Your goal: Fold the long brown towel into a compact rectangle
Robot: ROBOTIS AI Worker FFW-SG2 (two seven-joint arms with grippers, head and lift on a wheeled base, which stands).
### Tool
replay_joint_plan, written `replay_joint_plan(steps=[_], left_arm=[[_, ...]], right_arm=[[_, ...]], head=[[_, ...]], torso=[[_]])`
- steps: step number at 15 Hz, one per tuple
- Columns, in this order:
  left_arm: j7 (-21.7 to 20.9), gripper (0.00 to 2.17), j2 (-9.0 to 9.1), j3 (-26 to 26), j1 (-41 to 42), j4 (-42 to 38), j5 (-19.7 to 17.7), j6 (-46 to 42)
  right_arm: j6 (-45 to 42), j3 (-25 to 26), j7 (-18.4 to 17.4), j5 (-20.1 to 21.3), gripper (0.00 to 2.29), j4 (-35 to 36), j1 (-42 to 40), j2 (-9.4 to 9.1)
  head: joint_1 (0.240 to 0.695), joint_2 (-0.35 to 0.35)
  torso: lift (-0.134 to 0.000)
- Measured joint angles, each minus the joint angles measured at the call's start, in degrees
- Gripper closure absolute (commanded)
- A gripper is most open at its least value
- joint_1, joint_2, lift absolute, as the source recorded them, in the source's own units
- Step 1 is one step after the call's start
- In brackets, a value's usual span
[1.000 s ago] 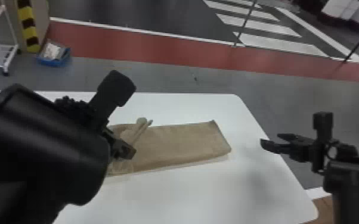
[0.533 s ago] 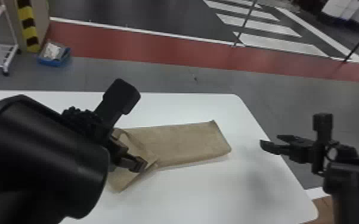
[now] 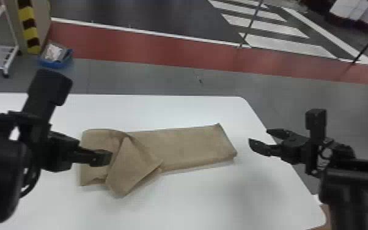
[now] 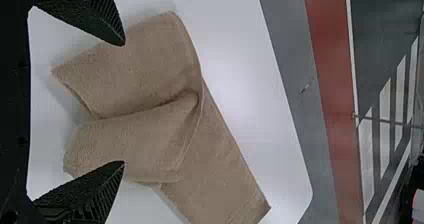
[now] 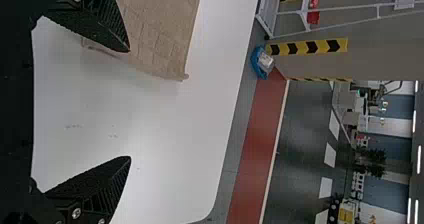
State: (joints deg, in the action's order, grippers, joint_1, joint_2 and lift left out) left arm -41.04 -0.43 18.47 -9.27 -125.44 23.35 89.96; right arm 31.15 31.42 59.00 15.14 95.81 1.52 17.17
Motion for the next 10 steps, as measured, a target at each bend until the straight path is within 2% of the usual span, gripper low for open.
replay_joint_plan(steps=[2, 3, 5, 6, 7, 8, 10], left_arm=[[-0.1, 0.04, 0.00, -6.9, 0.9, -0.9, -2.7, 0.0], [-0.2, 0.04, 0.00, -10.3, 1.4, -1.0, -4.2, 0.0], [0.0, 0.04, 0.00, -15.7, 2.0, -1.0, -6.1, 0.0], [0.3, 0.04, 0.00, -18.0, 2.1, -0.9, -6.6, 0.0], [0.5, 0.04, 0.00, -19.6, 2.1, -0.7, -7.0, 0.0], [1.0, 0.04, 0.00, -21.3, 2.0, -0.5, -7.6, 0.0], [1.7, 0.04, 0.00, -24.1, 1.8, -0.3, -8.7, 0.0]], right_arm=[[5.4, -2.3, 1.2, -1.0, 0.12, 7.7, -2.6, -2.39], [7.0, -3.9, 1.6, -1.5, 0.12, 11.8, -4.4, -3.47], [8.4, -8.0, 1.7, -1.2, 0.12, 19.0, -8.0, -4.51], [9.6, -10.3, 1.7, -0.5, 0.12, 22.2, -9.3, -5.03], [10.3, -12.3, 1.8, 0.2, 0.12, 24.6, -10.3, -5.43], [10.6, -14.7, 1.9, 1.5, 0.12, 26.8, -11.3, -5.70], [10.0, -20.6, 2.7, 6.5, 0.13, 29.7, -12.5, -5.82]], head=[[0.695, -0.350], [0.695, -0.331], [0.695, -0.259], [0.695, -0.188], [0.695, -0.188], [0.695, -0.119], [0.695, -0.066]], torso=[[-0.124], [-0.124], [-0.124], [-0.124], [-0.124], [-0.124], [-0.124]])
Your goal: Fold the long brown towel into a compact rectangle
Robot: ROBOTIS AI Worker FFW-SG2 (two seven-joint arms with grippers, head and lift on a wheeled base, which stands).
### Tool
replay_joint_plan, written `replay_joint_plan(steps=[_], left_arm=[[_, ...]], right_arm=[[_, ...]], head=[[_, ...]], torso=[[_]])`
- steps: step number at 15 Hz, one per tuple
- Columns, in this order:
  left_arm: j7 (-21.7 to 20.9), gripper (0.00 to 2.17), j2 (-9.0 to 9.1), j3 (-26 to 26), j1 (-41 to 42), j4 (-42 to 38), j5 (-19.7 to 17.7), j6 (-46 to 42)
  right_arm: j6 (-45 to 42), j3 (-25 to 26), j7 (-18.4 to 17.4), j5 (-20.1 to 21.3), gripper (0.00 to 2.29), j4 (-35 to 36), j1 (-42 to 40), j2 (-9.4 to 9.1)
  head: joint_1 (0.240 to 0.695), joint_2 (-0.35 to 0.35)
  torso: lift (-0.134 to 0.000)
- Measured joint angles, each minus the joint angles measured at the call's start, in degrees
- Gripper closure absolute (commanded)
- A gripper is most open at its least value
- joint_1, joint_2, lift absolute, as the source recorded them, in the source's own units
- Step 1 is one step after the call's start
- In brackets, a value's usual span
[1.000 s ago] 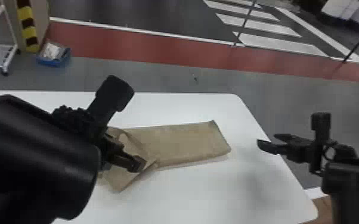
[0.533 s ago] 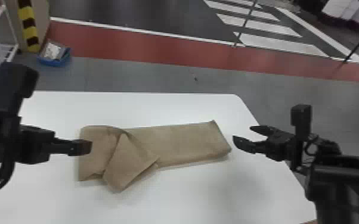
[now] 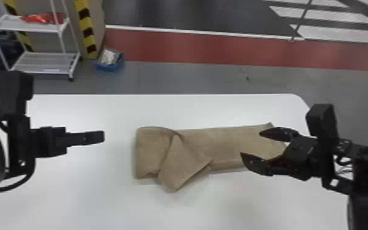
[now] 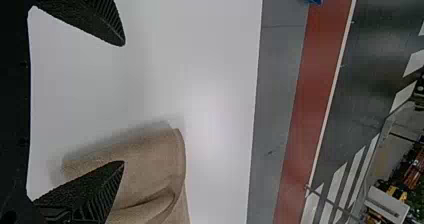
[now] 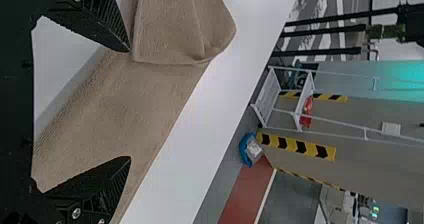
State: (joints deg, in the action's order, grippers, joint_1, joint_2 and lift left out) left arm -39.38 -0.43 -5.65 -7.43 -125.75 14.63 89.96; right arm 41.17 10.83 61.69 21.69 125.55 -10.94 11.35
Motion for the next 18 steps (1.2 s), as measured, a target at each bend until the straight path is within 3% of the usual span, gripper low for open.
replay_joint_plan(steps=[3, 9, 13, 18], left_arm=[[0.0, 0.04, 0.00, -2.6, 0.2, 0.0, -1.6, 0.0], [0.0, 0.04, 0.00, -5.5, 0.8, 0.0, -3.9, 0.0], [0.1, 0.04, 0.00, -5.8, 1.4, 0.0, -4.4, 0.0], [0.1, 0.04, 0.00, -5.9, 2.5, -0.3, -4.8, 0.0]], right_arm=[[-5.2, -8.8, 0.4, 10.9, 0.14, 1.9, -1.2, 0.38], [-15.0, -21.0, 3.2, 30.8, 0.29, 1.0, -1.5, 3.77], [-18.5, -24.9, 5.7, 36.5, 0.35, -3.3, -0.1, 4.21], [-18.8, -29.8, 4.7, 40.3, 0.41, -10.1, 3.8, 2.03]], head=[[0.695, 0.023], [0.695, 0.091], [0.695, 0.111], [0.695, 0.143]], torso=[[-0.124], [-0.124], [-0.124], [-0.124]])
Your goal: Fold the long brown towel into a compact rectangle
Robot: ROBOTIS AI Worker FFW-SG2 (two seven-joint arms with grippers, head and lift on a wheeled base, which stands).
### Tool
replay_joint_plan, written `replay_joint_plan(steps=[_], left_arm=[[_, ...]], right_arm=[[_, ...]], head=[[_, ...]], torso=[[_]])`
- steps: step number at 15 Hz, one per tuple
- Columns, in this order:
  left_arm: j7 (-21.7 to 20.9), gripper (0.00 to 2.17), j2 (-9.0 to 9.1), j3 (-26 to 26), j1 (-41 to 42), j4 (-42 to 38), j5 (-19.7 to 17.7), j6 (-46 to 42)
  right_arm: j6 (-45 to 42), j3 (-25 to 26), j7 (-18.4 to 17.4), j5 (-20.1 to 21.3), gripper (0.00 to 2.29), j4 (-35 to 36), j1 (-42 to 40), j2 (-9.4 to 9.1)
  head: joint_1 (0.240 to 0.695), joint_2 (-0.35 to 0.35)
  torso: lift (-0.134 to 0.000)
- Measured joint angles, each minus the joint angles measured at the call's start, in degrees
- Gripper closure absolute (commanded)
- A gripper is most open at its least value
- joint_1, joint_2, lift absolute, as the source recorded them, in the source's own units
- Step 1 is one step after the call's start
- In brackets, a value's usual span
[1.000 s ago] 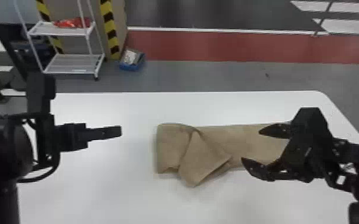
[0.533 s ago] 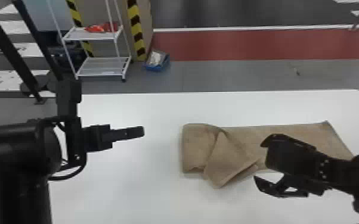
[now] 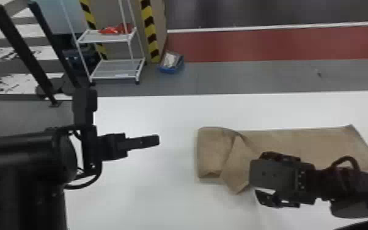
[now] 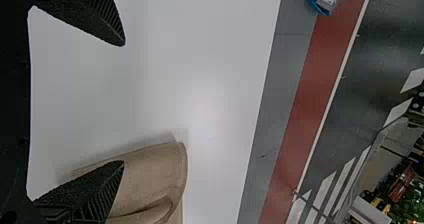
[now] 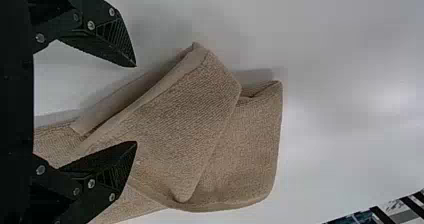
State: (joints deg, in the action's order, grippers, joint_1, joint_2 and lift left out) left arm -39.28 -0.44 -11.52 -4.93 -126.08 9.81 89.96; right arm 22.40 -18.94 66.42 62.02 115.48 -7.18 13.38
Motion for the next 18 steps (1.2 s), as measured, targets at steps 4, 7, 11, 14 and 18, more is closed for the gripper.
replay_joint_plan(steps=[4, 7, 11, 14, 18], left_arm=[[0.0, 0.04, 0.00, -0.9, 0.7, -0.1, -0.3, 0.0], [0.0, 0.04, 0.00, -1.8, 0.7, -0.1, -1.0, 0.0], [0.0, 0.04, 0.00, -1.8, 0.7, 0.2, -1.2, 0.0], [0.0, 0.04, 0.00, -1.8, 0.7, 0.3, -1.2, 0.0], [0.0, 0.04, 0.00, -1.7, 0.7, 0.5, -1.1, 0.0]], right_arm=[[0.1, -2.0, 0.0, 1.6, 0.47, -3.4, 2.2, -1.47], [0.1, -2.5, 0.7, 1.9, 0.58, -4.1, 2.9, -1.93], [0.2, -2.6, 1.6, 1.8, 0.69, -4.1, 3.0, -1.95], [0.2, -2.4, 1.8, 1.5, 0.70, -3.7, 2.7, -1.95], [0.3, -1.5, 1.9, 0.9, 0.88, -2.7, 2.5, -1.76]], head=[[0.695, 0.163], [0.695, 0.176], [0.695, 0.177], [0.695, 0.177], [0.695, 0.172]], torso=[[-0.124], [-0.124], [-0.124], [-0.124], [-0.124]])
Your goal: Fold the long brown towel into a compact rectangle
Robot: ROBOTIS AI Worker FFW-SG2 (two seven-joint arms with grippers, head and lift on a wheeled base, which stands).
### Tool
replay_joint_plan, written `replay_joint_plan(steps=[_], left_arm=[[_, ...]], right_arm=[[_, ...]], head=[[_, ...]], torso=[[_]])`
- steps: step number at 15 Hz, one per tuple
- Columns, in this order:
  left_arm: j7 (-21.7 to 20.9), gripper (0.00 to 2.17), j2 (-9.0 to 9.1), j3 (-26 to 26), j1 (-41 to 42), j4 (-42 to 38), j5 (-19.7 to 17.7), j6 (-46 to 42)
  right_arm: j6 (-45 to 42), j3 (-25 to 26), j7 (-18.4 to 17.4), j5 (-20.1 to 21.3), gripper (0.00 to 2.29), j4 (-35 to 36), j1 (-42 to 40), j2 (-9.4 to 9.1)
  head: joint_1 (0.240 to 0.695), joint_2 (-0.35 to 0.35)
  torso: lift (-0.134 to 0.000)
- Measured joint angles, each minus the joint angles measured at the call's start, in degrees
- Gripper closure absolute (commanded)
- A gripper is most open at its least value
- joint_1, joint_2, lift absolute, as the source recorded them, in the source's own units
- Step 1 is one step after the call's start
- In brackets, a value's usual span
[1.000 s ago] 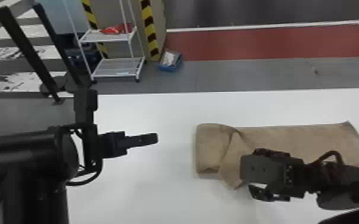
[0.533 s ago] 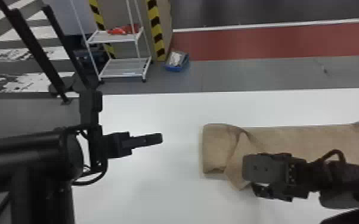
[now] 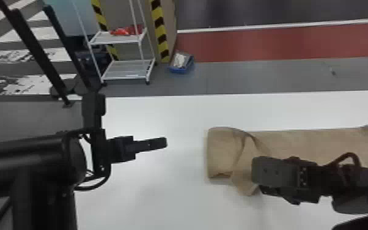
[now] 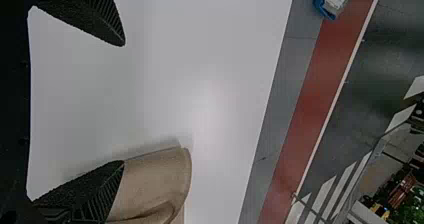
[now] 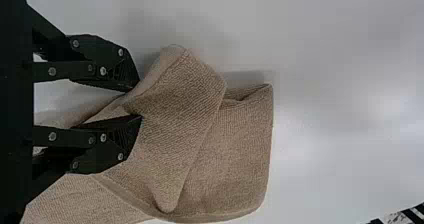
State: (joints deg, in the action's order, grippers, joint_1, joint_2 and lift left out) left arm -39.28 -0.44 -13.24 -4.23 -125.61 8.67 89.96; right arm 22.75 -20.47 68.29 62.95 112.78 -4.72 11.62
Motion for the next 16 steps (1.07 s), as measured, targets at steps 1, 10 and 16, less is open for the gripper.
replay_joint_plan(steps=[1, 10, 16], left_arm=[[0.0, 0.04, 0.00, 0.1, 0.0, 0.0, 0.0, 0.0], [-0.1, 0.04, 0.00, 0.7, 0.4, -0.1, 0.3, 0.0], [-0.1, 0.04, 0.00, 0.9, 1.0, -0.2, 0.5, 0.0]], right_arm=[[0.0, 0.2, 0.0, -0.2, 0.88, 0.3, -0.1, 0.05], [-0.1, 3.4, 0.1, -4.8, 1.15, 3.0, -0.5, 0.30], [0.4, 5.3, -0.7, -7.4, 1.15, 3.8, 1.0, -0.06]], head=[[0.695, 0.171], [0.695, 0.156], [0.695, 0.149]], torso=[[-0.124], [-0.124], [-0.124]])
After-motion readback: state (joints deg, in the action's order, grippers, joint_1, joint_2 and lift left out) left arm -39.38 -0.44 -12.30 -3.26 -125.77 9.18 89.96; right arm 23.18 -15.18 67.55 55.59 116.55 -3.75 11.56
